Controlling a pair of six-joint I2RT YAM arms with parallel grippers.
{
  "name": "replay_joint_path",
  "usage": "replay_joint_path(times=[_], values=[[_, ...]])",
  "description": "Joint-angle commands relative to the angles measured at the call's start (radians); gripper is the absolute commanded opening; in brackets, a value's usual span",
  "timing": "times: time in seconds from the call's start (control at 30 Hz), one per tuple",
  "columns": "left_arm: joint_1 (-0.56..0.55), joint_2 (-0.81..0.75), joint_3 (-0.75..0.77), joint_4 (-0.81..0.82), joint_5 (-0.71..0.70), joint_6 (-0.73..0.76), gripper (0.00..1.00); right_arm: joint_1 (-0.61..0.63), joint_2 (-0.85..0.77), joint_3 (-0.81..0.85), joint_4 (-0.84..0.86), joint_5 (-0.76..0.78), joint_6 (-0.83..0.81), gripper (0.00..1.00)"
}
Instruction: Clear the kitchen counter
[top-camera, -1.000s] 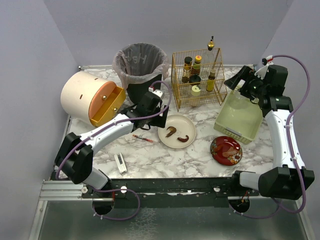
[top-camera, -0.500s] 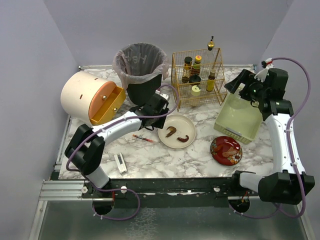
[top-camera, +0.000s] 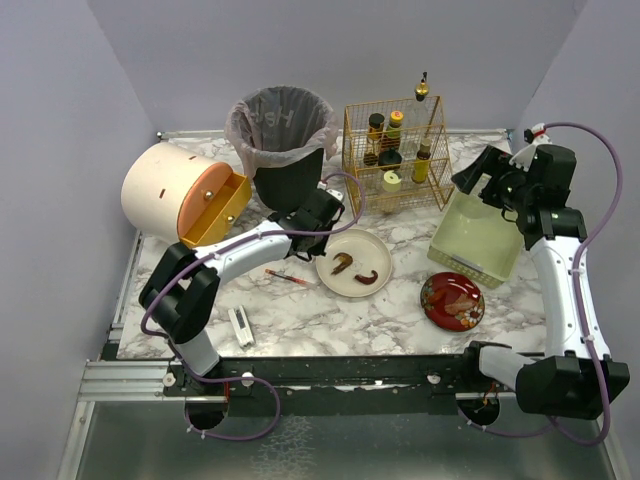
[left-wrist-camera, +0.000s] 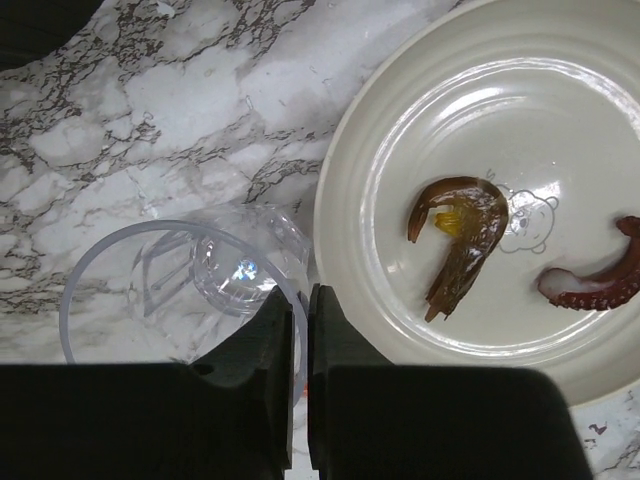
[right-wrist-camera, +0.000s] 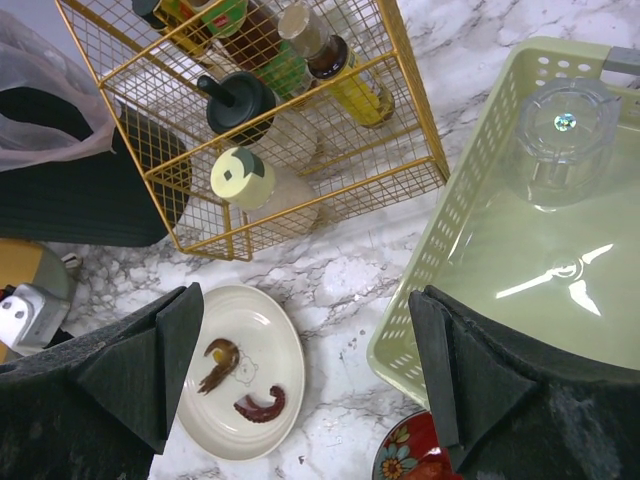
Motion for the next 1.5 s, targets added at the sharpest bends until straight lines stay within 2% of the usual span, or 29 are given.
replay_joint_path(times=[0.0, 0.33, 0.43, 0.6, 0.7, 0.8, 0.9, 1.1, 1.17, 1.3, 1.47], values=[[-0.005, -0.012, 0.046, -0.043, -0.063, 0.008, 0.02, -0.003, -0.048, -0.016, -0.012, 0.041, -0.006, 0.91], [-0.007, -0.177, 0.183, -0.165, -0.12, 0.012, 0.0, -0.004, -0.104, -0.003, 0.013, 0.043, 0.004, 0.92], [-0.006, -0.235, 0.24, -0.173, -0.094, 0.011, 0.0, -0.003, -0.112, -0.003, 0.038, -0.03, 0.014, 0.94], [-0.005, -0.302, 0.32, -0.139, 0.0, -0.021, 0.0, -0.004, -0.111, -0.011, 0.119, -0.243, 0.068, 0.96], [-0.005, -0.351, 0.324, -0.061, 0.031, -0.051, 0.0, -0.004, -0.111, -0.05, 0.235, -0.39, 0.179, 0.97], [-0.001, -0.391, 0.26, 0.051, 0.015, -0.09, 0.0, -0.004, -0.103, -0.15, 0.453, -0.542, 0.37, 0.98], [0.004, -0.412, 0.226, 0.148, 0.059, -0.129, 0.0, 0.006, -0.1, -0.242, 0.701, -0.607, 0.572, 0.99], [0.01, -0.441, 0.131, 0.37, 0.27, -0.24, 0.0, 0.143, -0.117, -0.255, 0.757, -0.479, 0.632, 0.99], [0.011, -0.448, 0.103, 0.432, 0.332, -0.285, 0.0, 0.185, -0.127, -0.285, 0.839, -0.436, 0.686, 0.99], [0.01, -0.471, 0.039, 0.587, 0.415, -0.358, 0.0, 0.201, -0.13, -0.368, 1.085, -0.411, 0.85, 1.0], [0.014, -0.475, -0.011, 0.728, 0.47, -0.419, 0.0, 0.207, -0.106, -0.38, 1.176, -0.429, 0.898, 1.0]])
